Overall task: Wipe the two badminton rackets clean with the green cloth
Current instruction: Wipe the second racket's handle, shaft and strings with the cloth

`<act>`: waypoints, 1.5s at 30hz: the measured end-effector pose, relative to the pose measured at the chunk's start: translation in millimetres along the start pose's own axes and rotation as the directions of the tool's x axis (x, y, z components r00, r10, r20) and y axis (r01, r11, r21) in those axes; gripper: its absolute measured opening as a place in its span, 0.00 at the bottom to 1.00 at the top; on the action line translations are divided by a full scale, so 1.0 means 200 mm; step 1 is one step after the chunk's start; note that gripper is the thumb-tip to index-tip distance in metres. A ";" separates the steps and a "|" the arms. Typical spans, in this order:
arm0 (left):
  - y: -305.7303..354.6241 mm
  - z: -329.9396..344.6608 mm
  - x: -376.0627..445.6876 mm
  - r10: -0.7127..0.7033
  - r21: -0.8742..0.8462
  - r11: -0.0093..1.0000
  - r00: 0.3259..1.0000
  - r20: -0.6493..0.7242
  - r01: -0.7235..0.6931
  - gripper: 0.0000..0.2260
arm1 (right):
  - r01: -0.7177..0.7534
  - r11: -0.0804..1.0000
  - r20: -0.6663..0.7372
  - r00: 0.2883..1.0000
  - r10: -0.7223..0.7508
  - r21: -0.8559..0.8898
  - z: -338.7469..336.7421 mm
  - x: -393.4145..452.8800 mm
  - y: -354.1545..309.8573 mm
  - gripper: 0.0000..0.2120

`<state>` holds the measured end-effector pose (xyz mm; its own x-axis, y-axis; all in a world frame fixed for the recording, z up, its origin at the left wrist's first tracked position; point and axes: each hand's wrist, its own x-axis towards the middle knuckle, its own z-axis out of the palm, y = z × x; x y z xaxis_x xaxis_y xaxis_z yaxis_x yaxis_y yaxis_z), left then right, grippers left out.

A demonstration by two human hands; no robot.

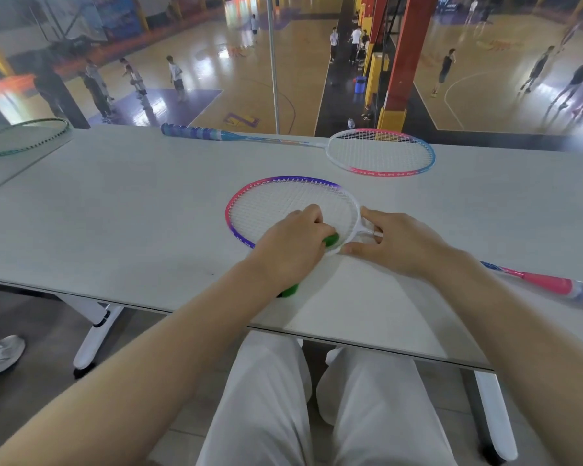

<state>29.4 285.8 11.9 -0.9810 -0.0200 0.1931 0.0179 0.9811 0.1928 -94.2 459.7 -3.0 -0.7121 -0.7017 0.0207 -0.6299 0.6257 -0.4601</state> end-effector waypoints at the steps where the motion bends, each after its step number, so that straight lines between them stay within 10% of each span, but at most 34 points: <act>1: -0.04 -0.01 0.01 -0.023 0.018 1.000 1.000 0.011 0.023 0.15 | -0.007 1.000 -0.002 1.000 0.007 -0.008 0.00 0.00 0.00 0.32; 19: -0.52 -0.09 0.07 -0.389 0.144 0.906 0.917 -0.093 0.399 0.13 | -0.001 1.000 0.003 1.000 0.001 0.023 -0.01 -0.01 0.01 0.35; 36: 0.01 -0.01 0.13 -0.003 -0.209 0.978 0.998 0.060 0.016 0.10 | 0.038 0.997 -0.004 0.999 -0.038 0.061 0.00 0.00 0.01 0.26; 45: -0.03 -0.03 0.14 0.058 -0.063 0.996 0.998 0.032 -0.056 0.13 | 0.031 0.998 -0.005 1.000 -0.031 0.063 -0.01 -0.01 0.00 0.30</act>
<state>2.7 278.3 22.2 -0.9840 0.0433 0.1726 0.0849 0.9666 0.2416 -93.2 461.6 -1.2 -0.6936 -0.7193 0.0392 -0.6313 0.5807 -0.5140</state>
